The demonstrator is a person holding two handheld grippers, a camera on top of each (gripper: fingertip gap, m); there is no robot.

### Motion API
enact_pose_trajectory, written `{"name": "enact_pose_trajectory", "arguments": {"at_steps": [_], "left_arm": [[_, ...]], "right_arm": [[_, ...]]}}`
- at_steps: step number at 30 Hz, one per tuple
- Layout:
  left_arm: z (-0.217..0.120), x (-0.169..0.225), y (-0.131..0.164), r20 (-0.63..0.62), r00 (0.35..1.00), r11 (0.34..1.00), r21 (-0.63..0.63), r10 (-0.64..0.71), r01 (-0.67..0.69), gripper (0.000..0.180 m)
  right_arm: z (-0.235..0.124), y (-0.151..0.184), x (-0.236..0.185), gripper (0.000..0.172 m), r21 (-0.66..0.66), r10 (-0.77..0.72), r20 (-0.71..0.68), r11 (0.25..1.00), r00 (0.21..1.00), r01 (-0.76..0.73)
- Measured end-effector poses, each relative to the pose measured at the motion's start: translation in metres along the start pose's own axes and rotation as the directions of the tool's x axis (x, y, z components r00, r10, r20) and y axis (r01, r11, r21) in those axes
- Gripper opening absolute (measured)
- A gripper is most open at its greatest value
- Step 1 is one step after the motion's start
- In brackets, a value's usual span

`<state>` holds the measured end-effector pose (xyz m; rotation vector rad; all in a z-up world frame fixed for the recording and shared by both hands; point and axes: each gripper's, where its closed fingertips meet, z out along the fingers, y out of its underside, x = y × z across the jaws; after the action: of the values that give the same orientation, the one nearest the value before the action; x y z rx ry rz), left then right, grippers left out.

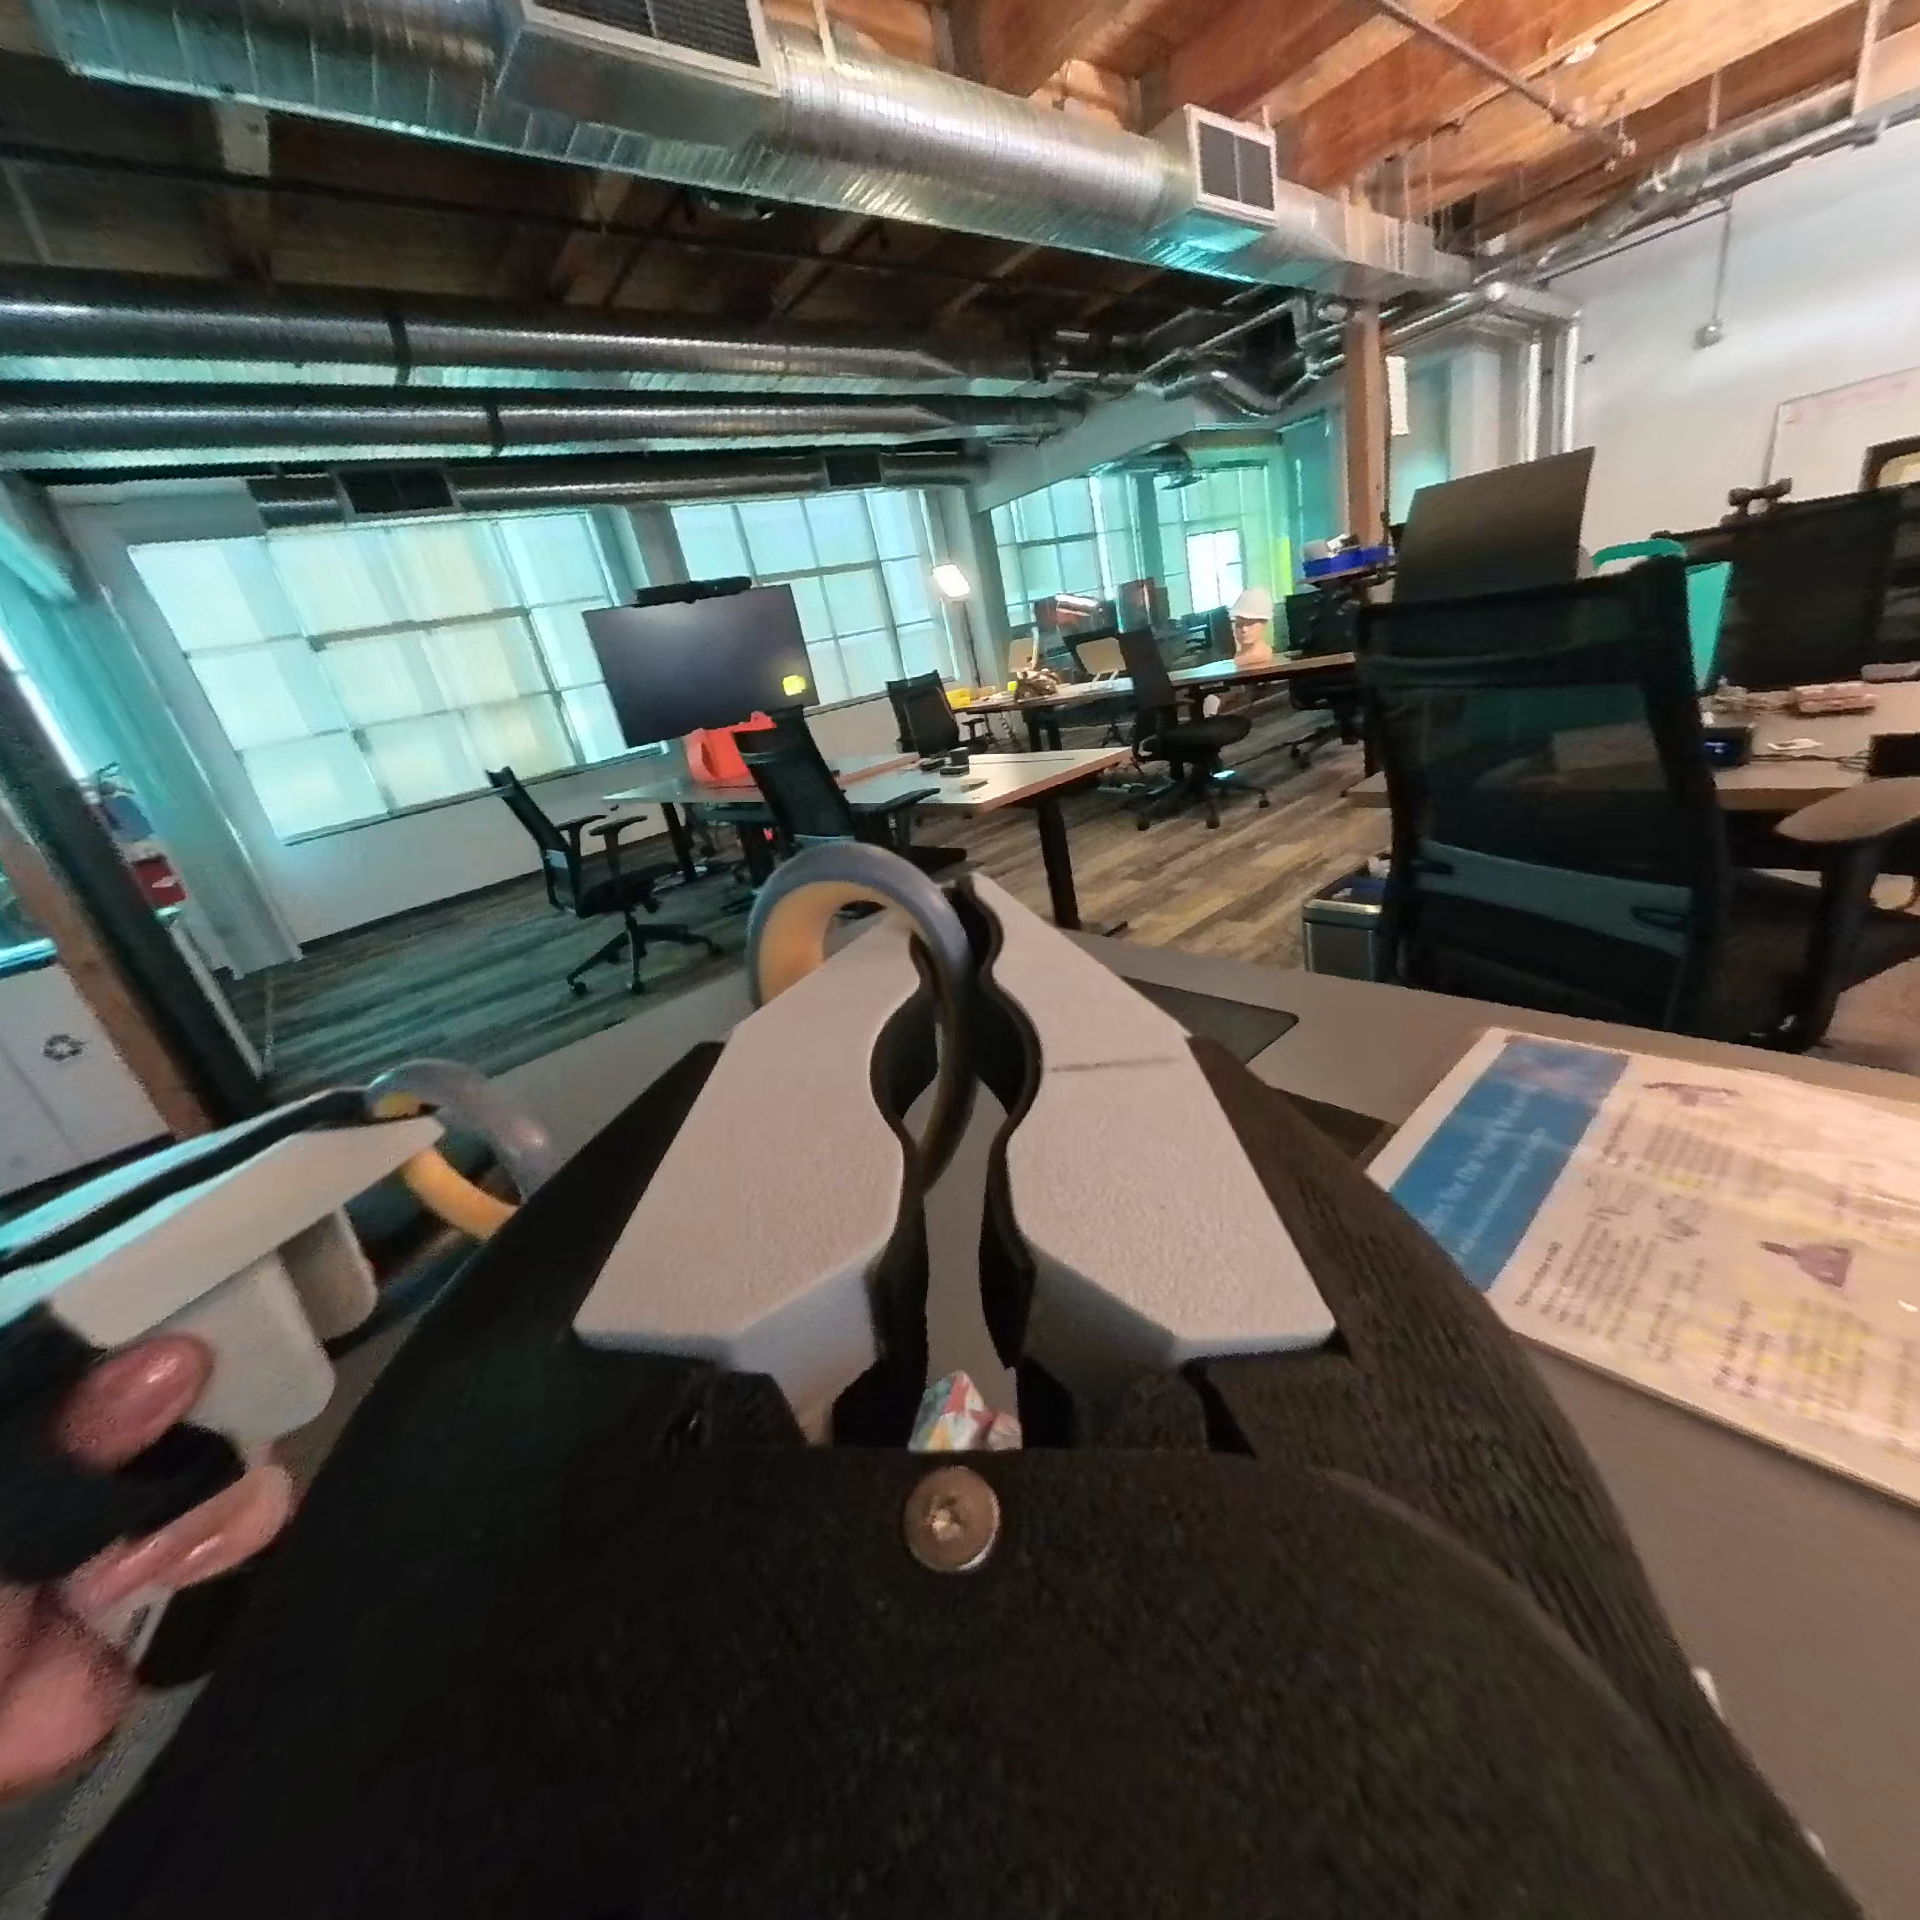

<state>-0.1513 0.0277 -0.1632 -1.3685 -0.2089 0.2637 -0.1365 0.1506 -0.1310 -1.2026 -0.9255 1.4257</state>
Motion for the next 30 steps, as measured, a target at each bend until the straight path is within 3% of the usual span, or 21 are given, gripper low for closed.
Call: {"name": "enact_pose_trajectory", "arguments": {"at_steps": [9,19,30], "left_arm": [[-0.001,-0.023,0.008,0.021,0.986,0.986,0.002,0.168,-0.168,0.008],[0.003,-0.036,0.029,0.001,0.981,0.980,-0.052,0.193,-0.193,0.008],[0.002,-0.036,0.036,0.013,0.982,0.978,-0.092,0.187,-0.185,0.008]], "right_arm": [[0.014,0.040,-0.003,0.000,-0.082,0.094,0.205,0.994,0.974,-0.078],[0.017,0.055,0.000,0.000,-0.112,-0.009,0.205,0.993,0.979,0.032],[0.017,0.064,0.002,0.000,-0.151,-0.001,0.206,0.988,0.979,0.032]]}}
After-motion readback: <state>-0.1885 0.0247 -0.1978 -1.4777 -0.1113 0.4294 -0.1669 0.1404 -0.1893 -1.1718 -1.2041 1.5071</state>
